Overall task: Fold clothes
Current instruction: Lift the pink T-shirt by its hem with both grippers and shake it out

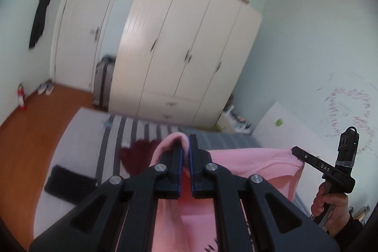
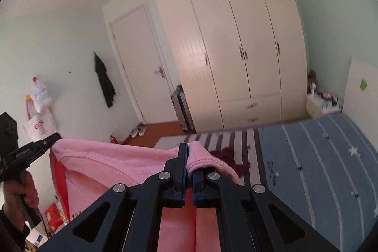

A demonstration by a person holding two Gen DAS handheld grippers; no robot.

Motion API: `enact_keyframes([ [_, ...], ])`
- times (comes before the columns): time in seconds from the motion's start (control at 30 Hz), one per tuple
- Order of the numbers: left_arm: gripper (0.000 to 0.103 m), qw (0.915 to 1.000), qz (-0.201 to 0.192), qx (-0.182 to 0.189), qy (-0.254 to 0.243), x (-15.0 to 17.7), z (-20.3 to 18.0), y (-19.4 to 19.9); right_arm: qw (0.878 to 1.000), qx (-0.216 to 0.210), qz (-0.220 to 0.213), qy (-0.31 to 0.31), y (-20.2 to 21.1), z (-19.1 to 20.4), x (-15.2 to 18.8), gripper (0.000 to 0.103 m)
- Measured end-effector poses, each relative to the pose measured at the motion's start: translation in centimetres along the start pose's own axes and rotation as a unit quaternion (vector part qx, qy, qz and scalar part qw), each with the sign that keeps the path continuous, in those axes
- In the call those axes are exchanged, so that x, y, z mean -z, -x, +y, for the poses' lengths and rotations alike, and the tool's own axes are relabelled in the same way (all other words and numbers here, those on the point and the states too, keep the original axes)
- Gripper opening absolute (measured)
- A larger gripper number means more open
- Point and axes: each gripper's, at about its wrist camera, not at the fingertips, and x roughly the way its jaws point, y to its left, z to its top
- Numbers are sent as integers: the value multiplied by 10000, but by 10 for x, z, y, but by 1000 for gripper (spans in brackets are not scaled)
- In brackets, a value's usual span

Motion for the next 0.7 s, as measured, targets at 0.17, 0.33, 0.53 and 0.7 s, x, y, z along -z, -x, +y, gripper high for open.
enact_keyframes([
  [0.17,3,9995,90,-271,140,-24,6,-79,9990,297,200,-261,-105,-42,-24,2],
  [0.33,3,9986,-470,-140,-196,-42,-18,-56,9984,211,-518,-71,-108,-37,-119,2],
  [0.53,3,9917,-1139,17,-598,-64,-46,-28,9880,72,-1437,553,-28,-6,-154,2],
  [0.7,3,9979,-475,-213,-390,46,-23,-31,9917,207,-954,832,-8,-12,-58,2],
])
